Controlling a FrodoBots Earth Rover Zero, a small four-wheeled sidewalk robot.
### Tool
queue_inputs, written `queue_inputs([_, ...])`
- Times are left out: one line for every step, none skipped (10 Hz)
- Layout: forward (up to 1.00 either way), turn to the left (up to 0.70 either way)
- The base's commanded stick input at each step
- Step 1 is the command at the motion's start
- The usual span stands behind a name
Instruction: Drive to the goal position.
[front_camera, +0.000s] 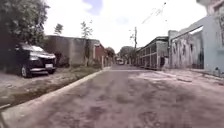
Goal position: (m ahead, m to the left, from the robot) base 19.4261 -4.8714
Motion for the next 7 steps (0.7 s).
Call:
queue_inputs([1.00, 0.00])
queue_inputs([1.00, 0.00])
queue_inputs([1.00, 0.00])
queue_inputs([1.00, 0.00])
queue_inputs([1.00, -0.19])
queue_inputs([1.00, -0.34])
queue_inputs([1.00, -0.13])
